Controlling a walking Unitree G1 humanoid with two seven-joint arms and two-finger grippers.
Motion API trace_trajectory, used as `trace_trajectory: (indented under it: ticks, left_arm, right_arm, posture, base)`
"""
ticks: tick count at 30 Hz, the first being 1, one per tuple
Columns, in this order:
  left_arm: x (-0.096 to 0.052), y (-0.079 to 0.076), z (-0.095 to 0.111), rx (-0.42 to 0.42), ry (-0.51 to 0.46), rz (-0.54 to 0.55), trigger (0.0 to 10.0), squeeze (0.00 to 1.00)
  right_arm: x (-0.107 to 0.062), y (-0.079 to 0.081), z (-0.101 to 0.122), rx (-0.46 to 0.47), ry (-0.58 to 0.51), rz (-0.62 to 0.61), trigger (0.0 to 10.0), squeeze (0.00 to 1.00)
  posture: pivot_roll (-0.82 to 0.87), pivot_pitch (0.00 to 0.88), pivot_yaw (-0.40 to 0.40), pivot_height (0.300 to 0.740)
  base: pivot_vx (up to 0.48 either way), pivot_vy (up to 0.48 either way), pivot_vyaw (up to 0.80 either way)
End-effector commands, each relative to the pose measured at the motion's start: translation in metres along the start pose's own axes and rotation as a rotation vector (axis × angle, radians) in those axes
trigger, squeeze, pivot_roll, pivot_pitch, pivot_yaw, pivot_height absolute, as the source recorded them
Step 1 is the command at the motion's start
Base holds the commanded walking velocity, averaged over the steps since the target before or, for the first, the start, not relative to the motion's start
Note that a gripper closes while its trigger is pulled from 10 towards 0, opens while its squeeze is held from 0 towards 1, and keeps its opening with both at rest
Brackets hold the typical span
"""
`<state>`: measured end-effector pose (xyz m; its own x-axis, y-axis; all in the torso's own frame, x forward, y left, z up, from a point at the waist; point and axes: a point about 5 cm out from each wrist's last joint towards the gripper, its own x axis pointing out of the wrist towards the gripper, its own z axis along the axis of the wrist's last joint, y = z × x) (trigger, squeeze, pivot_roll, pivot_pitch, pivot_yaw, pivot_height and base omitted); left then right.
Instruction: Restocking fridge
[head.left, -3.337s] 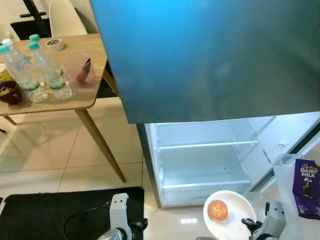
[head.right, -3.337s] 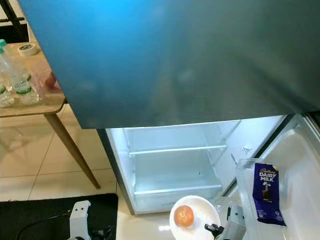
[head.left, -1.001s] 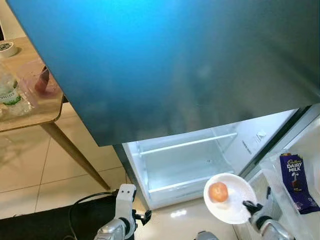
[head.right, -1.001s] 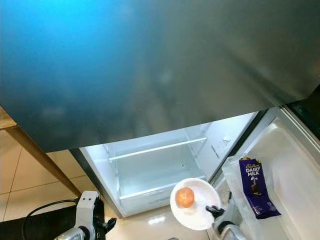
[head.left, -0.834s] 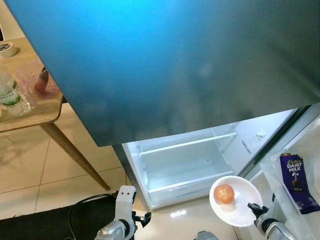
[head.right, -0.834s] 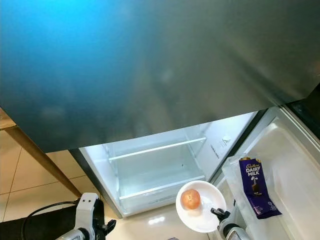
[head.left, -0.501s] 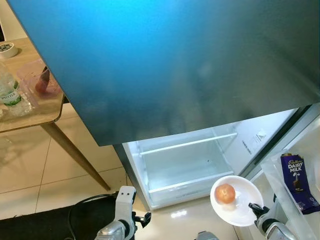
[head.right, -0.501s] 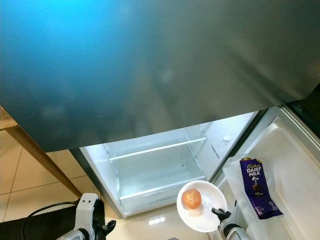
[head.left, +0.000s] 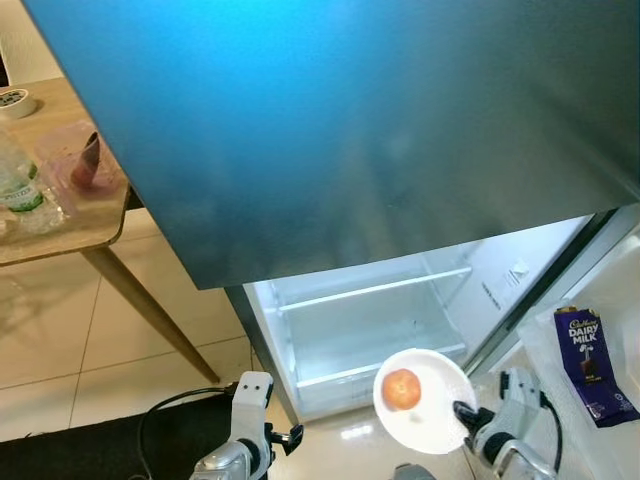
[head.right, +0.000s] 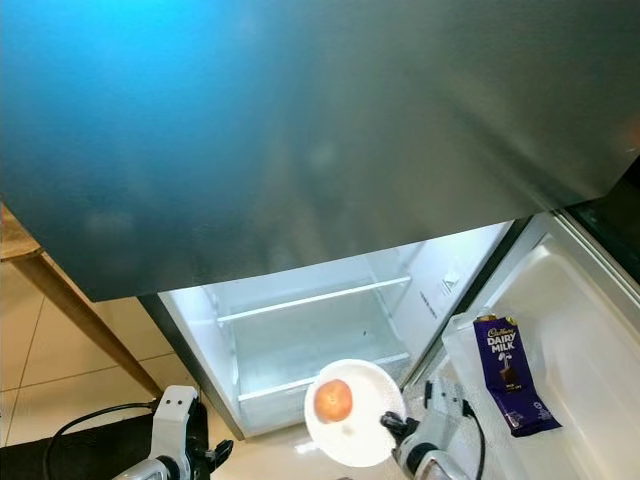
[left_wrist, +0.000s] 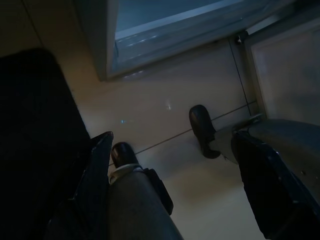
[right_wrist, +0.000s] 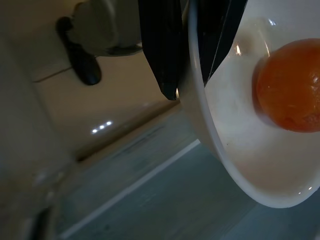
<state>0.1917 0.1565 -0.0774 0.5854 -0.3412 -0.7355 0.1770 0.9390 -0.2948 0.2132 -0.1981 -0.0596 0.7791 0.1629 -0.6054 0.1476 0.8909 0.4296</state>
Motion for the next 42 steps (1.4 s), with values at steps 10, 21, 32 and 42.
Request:
trace_trajectory:
  ticks: [10,21,32,42]
  left_arm:
    - [0.01,-0.021,0.043,0.18,-0.169,-0.094,10.0,0.0]
    - [0.01,-0.04,0.069,0.386,-0.31,-0.209,10.0,0.0]
    - [0.005,-0.038,0.073,0.448,-0.395,-0.173,10.0,0.0]
    - [0.002,-0.036,0.057,0.43,-0.391,-0.156,10.0,0.0]
  right_arm:
    - [0.022,0.032,0.047,-0.01,-0.119,0.041,10.0,0.0]
    - [0.03,0.042,0.08,-0.065,-0.148,-0.03,10.0,0.0]
    - [0.036,0.058,0.071,-0.112,-0.045,0.008,10.0,0.0]
    - [0.039,0.074,0.05,-0.066,0.052,0.047,10.0,0.0]
  posture:
    - [-0.07,0.09,0.035,0.74]
    - [-0.06,0.094,0.031,0.74]
    - [-0.06,0.093,0.029,0.74]
    - [-0.06,0.09,0.033,0.74]
  base:
    - [0.0,0.0,0.0]
    - [0.0,0.0,0.0]
    - [0.0,0.0,0.0]
    - [0.0,0.0,0.0]
